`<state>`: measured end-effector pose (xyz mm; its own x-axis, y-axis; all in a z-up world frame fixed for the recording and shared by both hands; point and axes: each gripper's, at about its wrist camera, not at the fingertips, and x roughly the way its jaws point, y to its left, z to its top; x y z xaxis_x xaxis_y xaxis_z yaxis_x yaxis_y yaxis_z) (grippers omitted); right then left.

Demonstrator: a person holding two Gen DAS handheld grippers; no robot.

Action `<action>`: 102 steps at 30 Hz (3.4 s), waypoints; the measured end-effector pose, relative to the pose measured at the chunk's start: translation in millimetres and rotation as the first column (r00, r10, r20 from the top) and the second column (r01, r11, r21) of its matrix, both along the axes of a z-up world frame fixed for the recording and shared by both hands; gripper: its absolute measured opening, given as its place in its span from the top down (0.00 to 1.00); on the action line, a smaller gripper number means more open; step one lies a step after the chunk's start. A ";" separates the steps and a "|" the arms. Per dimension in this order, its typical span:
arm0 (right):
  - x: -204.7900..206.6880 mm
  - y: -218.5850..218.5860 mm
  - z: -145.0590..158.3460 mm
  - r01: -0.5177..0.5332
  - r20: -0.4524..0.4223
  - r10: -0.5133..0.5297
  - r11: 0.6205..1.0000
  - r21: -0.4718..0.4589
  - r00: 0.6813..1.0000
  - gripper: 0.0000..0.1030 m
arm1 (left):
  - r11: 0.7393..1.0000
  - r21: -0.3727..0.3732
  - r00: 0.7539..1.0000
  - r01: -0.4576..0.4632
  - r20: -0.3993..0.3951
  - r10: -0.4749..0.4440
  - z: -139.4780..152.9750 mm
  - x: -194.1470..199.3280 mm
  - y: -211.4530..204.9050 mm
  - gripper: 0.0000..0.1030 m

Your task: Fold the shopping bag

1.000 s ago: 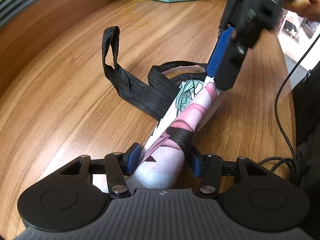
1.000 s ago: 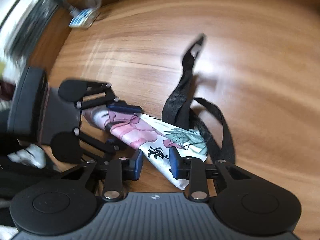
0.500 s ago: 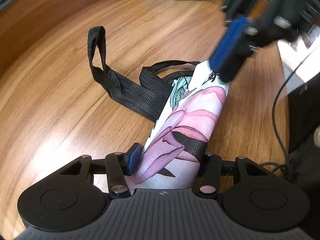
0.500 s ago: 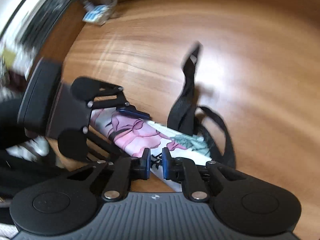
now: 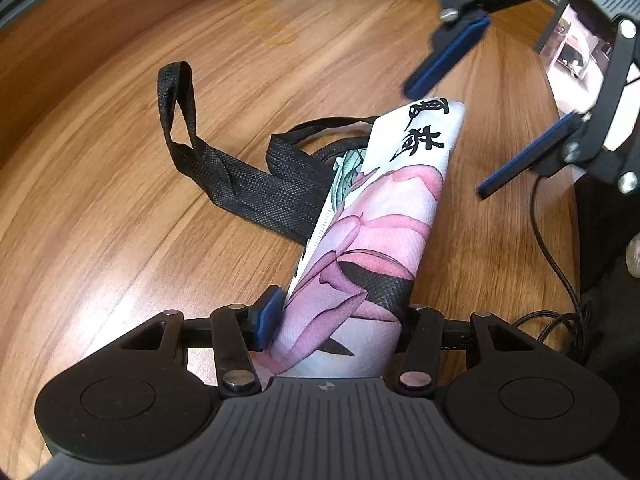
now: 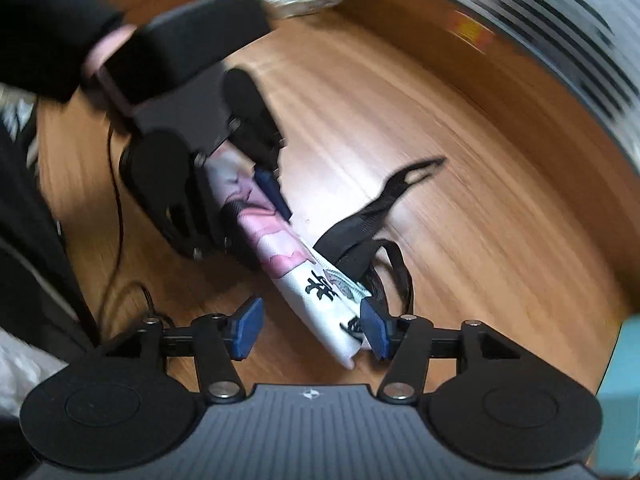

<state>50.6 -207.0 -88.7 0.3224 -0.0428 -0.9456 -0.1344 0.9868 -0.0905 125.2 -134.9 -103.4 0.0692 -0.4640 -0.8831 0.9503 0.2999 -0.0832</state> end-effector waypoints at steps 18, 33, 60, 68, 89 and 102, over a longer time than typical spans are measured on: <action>70.0 -22.0 -22.3 -0.027 -0.144 0.070 0.958 0.285 0.987 0.75 | 1.000 0.018 0.994 -0.023 0.104 0.021 -6.7 -89.3 -45.4 0.51; 73.4 -94.6 -53.3 0.564 -0.415 -0.382 0.566 0.601 0.826 0.77 | 0.932 -0.098 0.928 -0.350 0.098 0.359 38.1 -170.4 -49.6 0.69; 20.7 -113.2 -141.7 0.733 -0.569 -0.608 0.033 0.679 0.554 0.74 | 0.861 -0.052 0.859 -0.506 -0.126 0.496 -17.0 -223.7 -89.4 0.70; 2.4 -109.2 -158.8 0.697 -0.594 -0.647 -0.131 0.705 0.478 0.74 | 0.673 -0.043 0.596 -0.739 -0.506 0.623 -52.4 -183.3 -49.1 0.57; -16.4 -111.6 -186.6 0.511 -0.690 -0.623 -0.484 0.711 0.370 0.77 | 0.468 -0.063 0.290 -0.882 -0.854 0.432 -76.7 -63.3 -61.2 0.44; -2.8 -114.4 -159.0 0.438 -0.610 -0.695 -0.446 0.781 0.380 0.80 | 0.428 -0.143 0.317 -0.892 -0.874 0.369 -67.9 18.2 -159.6 0.52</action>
